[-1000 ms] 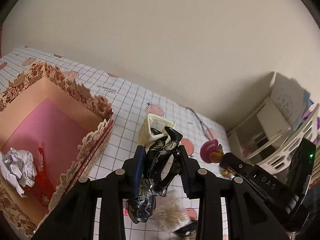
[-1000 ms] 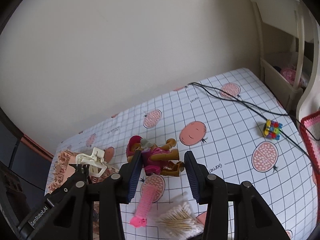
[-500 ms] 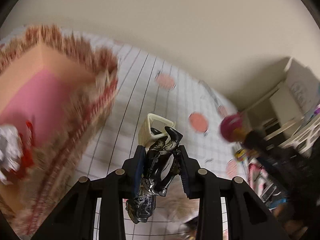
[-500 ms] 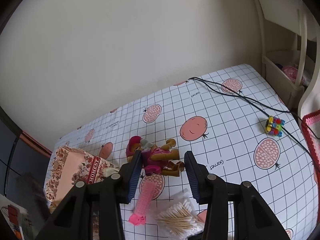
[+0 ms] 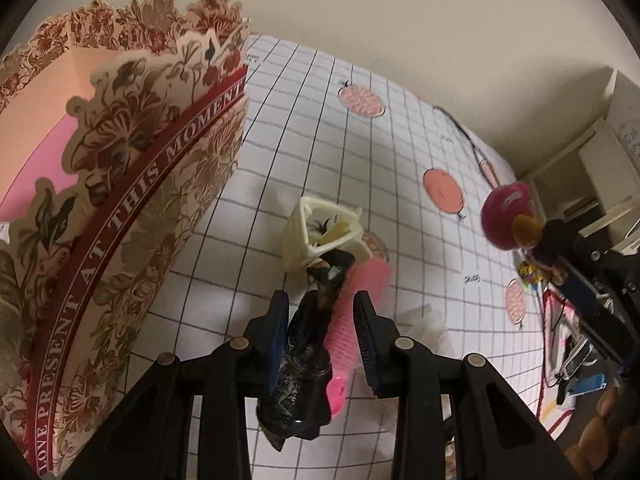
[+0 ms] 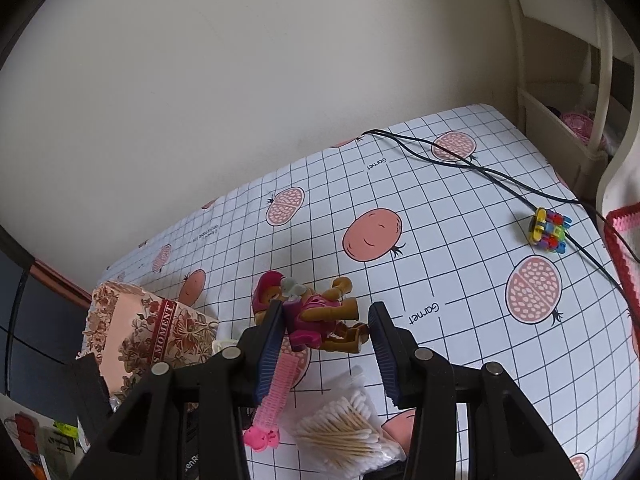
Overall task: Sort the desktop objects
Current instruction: 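Lift the dark toy car with the left gripper toward the floral box, then carry the dark toy with the left gripper while the right carries the pink-dressed doll toward the box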
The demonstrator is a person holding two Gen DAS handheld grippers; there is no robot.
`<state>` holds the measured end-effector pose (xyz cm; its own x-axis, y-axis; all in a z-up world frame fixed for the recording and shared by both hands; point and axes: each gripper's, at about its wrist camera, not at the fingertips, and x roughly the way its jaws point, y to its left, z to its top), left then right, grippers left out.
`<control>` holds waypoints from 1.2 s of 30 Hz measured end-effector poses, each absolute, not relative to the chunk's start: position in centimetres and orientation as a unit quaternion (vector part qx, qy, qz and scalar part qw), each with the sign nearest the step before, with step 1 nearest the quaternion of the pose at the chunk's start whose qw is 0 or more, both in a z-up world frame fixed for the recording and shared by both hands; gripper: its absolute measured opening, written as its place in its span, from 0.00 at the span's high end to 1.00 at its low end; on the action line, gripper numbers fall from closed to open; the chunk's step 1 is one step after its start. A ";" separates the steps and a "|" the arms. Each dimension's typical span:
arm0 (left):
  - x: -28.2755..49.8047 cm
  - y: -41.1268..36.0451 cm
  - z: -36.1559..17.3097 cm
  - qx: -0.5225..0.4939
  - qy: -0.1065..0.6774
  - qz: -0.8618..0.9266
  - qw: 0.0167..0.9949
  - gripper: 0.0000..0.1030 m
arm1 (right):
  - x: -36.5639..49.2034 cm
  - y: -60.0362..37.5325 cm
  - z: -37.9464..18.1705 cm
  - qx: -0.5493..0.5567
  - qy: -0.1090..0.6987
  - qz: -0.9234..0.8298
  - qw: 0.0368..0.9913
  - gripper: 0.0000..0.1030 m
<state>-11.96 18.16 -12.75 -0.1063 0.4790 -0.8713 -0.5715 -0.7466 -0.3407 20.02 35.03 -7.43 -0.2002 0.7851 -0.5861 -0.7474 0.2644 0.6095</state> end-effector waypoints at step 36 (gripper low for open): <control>-13.3 16.1 -9.1 -0.564 -0.067 0.719 0.400 0.81 | 20.5 34.4 -6.6 0.028 0.482 0.607 0.631 0.56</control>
